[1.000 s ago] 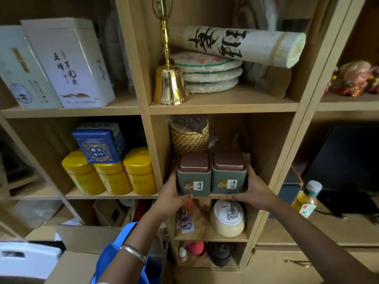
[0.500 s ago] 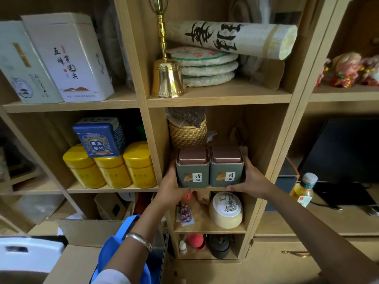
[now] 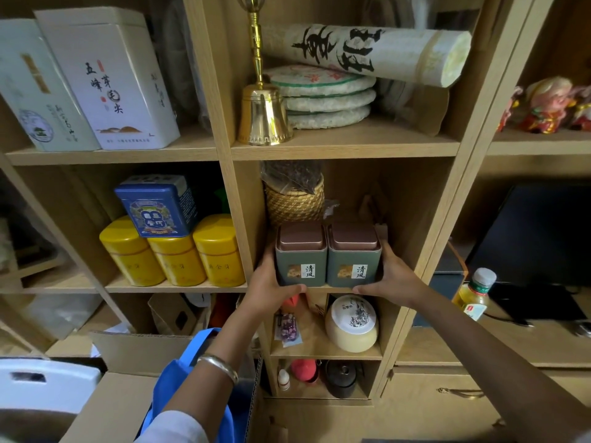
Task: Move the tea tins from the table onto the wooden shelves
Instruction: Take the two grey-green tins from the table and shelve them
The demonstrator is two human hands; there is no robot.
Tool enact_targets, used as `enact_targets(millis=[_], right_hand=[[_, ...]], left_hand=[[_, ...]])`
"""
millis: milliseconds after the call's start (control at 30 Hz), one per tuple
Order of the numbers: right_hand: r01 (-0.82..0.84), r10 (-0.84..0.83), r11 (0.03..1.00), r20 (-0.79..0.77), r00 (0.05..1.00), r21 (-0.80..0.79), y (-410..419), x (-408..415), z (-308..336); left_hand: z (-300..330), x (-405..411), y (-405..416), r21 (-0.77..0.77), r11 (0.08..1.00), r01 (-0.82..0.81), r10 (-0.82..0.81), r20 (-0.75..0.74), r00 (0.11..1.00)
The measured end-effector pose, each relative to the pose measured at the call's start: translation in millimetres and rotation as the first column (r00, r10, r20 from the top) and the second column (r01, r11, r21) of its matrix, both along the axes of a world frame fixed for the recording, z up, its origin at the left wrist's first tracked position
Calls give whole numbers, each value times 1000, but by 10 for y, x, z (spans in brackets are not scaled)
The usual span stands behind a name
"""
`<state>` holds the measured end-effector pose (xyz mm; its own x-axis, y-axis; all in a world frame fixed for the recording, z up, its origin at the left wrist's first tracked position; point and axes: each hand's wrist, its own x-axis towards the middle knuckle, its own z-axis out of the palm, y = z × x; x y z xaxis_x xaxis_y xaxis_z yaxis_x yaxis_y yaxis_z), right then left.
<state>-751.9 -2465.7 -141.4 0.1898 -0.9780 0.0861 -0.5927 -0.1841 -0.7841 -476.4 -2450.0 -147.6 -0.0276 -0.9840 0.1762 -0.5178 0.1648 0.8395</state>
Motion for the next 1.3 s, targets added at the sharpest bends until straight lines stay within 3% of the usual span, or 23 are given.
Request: enact_targets(millis=[900,1100,1167,1300], right_hand=[[38,-39,999,-40,998,-13,39,47,42],[17,-17,1000,5,1000,-1,127,100,78],[80,-79,996,36,996,-33,220,122,61],[183,-197,976,-125,972,-116,483,89,-81]], left_hand=[[37,14,21,29,999,20,-20,9,1000],[52,-16,87,-8,1000,17,-17,24,1000],[15,-4,157,-29,999,24,-24,1,1000],[-77,54,307,-29,1000,8,-7,50,999]])
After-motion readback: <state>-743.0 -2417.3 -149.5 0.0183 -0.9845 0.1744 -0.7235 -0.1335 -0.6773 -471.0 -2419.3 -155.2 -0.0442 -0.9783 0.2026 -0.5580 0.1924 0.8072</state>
